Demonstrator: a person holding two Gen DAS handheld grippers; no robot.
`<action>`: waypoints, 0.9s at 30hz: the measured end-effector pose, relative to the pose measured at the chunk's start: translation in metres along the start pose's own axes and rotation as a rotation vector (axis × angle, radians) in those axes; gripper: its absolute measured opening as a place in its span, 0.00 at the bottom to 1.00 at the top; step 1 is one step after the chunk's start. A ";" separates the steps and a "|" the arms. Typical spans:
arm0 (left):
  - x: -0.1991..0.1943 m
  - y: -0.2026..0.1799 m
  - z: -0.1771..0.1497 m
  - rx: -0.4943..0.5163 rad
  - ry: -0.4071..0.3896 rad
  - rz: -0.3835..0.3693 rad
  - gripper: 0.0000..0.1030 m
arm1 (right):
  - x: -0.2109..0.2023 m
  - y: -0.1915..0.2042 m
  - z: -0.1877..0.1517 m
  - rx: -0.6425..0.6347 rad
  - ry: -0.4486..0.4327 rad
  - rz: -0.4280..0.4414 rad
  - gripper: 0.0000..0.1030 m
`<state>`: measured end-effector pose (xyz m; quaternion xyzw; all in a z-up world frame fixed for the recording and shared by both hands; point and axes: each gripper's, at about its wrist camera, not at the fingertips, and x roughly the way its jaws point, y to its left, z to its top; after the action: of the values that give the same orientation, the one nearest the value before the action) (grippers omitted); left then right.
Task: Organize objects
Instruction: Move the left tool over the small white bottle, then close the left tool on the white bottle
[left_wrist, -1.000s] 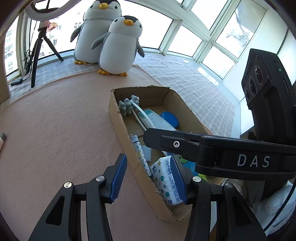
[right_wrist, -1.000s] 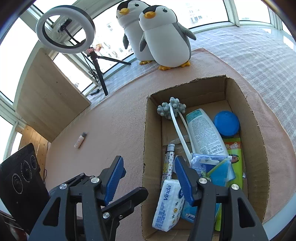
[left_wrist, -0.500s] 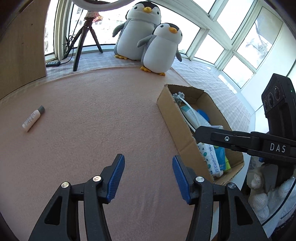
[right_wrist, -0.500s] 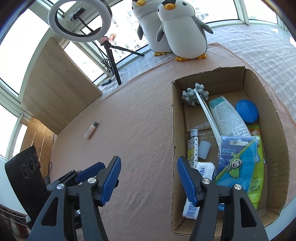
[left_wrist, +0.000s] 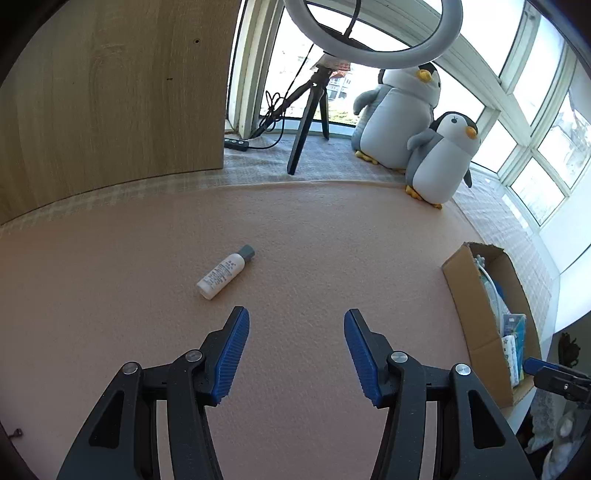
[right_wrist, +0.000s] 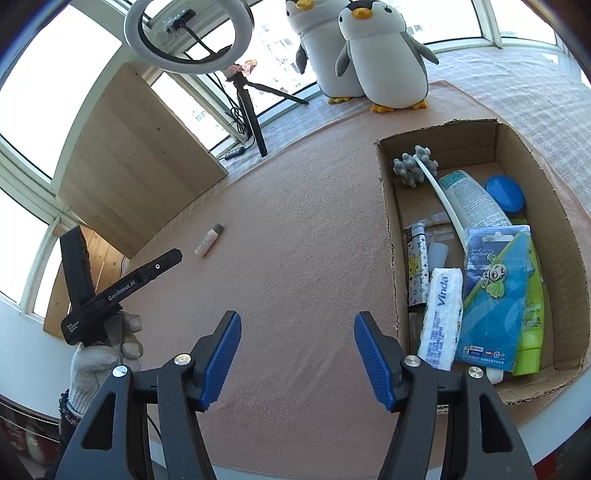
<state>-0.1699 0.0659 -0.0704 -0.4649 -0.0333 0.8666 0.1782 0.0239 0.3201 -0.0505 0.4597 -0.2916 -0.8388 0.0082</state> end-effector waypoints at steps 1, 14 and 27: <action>0.003 0.005 0.006 0.004 0.002 0.012 0.56 | -0.002 0.002 -0.002 -0.001 -0.002 0.000 0.58; 0.078 0.037 0.027 0.081 0.115 0.141 0.56 | -0.024 0.010 -0.031 -0.013 -0.014 -0.053 0.58; 0.119 0.039 0.037 0.105 0.175 0.166 0.49 | -0.039 -0.014 -0.044 0.069 -0.037 -0.093 0.58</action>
<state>-0.2708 0.0737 -0.1531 -0.5298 0.0662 0.8352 0.1320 0.0844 0.3213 -0.0455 0.4572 -0.2987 -0.8361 -0.0519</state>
